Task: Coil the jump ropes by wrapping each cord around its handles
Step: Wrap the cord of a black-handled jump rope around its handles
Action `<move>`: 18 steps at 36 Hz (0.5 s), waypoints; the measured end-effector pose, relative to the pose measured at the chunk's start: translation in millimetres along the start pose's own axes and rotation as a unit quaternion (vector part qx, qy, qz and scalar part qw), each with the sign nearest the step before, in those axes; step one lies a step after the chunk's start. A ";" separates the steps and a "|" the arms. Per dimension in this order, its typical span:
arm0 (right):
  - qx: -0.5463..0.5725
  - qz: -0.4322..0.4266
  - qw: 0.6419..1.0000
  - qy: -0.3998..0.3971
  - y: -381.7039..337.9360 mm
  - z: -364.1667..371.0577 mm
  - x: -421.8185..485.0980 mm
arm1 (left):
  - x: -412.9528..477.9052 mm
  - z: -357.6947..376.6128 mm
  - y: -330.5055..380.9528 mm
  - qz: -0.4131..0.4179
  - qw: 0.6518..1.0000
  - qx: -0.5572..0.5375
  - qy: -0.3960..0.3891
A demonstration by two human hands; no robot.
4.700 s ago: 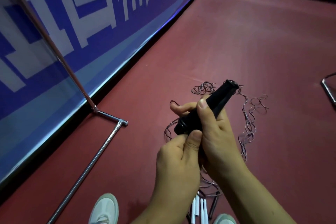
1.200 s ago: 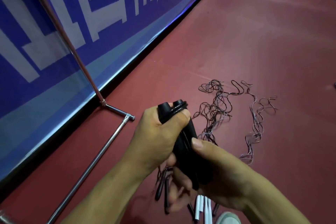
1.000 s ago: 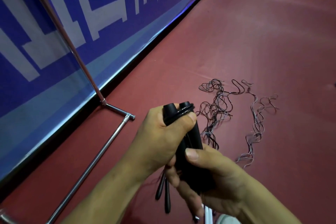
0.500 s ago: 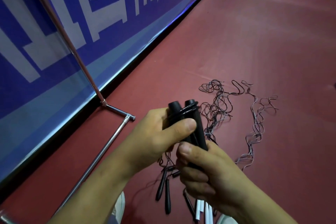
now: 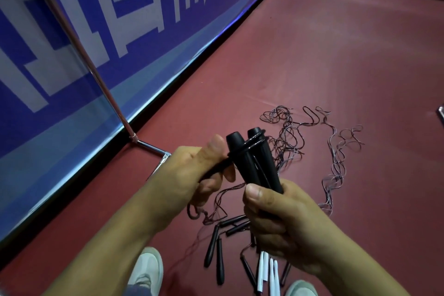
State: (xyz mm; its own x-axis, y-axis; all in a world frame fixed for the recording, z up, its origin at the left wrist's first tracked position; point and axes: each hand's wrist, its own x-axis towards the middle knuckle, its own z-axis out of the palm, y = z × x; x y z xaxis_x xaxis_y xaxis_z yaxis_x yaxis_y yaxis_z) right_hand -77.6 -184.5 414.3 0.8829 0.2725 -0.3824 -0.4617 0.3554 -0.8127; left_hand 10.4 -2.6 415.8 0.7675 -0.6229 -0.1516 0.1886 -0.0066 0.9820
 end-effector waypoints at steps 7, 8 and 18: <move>-0.010 -0.004 1.000 0.024 1.8 0.6 1.4 | 0.8 4.4 1.1 -0.026 0.999 -0.021 0.017; -0.010 -0.007 1.000 0.026 0.9 0.2 1.5 | 0.4 4.2 0.7 -0.022 0.999 -0.030 0.009; -0.044 -0.001 0.995 0.090 3.7 0.5 3.1 | -3.1 13.2 -1.6 -0.030 0.994 0.095 0.053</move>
State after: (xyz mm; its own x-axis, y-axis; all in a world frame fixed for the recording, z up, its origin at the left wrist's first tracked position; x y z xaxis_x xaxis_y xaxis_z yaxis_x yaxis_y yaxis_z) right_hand -76.6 -181.9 410.3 0.8882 0.1039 -0.4476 -0.4582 0.2730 -0.8459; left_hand -0.4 -10.9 416.2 0.8201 -0.5320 -0.2108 0.1242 -0.1942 0.9731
